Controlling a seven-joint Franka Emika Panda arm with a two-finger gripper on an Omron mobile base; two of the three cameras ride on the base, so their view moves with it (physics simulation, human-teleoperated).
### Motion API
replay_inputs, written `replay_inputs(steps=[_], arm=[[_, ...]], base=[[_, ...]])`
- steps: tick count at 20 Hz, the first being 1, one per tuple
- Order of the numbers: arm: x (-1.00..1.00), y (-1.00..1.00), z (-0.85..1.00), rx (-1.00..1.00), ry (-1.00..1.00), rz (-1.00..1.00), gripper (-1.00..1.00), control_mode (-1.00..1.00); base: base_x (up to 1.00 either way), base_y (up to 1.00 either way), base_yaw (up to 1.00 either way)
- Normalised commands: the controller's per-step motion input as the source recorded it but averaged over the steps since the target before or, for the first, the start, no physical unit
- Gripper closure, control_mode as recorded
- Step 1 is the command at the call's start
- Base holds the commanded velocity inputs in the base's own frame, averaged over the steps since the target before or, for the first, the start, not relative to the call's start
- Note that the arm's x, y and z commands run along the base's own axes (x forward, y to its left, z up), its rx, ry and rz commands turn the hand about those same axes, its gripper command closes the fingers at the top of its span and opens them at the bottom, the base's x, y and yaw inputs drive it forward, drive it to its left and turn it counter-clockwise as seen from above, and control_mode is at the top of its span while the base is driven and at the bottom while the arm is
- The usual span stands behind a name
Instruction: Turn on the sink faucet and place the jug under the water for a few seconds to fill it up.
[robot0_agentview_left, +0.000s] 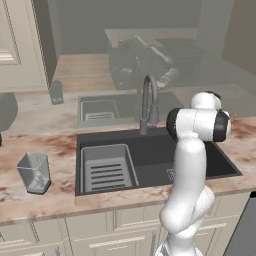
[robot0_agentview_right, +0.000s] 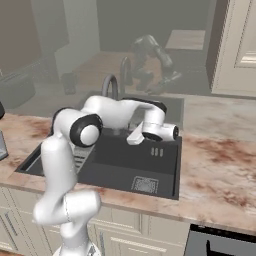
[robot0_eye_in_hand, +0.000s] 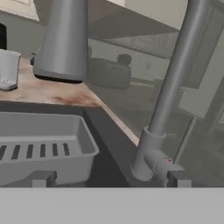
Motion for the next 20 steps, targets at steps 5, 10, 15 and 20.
replay_inputs(steps=[5, 10, 15, 20], arm=[[0.39, 0.14, -0.18, 0.00, 0.00, -0.02, -1.00, -1.00], [0.41, 0.40, -0.06, 0.00, 0.00, -0.12, -1.00, -1.00], [0.14, 0.60, 0.00, 0.00, 0.00, -0.15, -1.00, -1.00], [0.05, 0.36, 0.00, 0.00, 0.00, -0.13, -1.00, -1.00]], base=[[0.00, 0.00, 0.00], [0.00, 0.00, 0.00], [0.00, 0.00, 0.00], [0.00, 0.00, 0.00]])
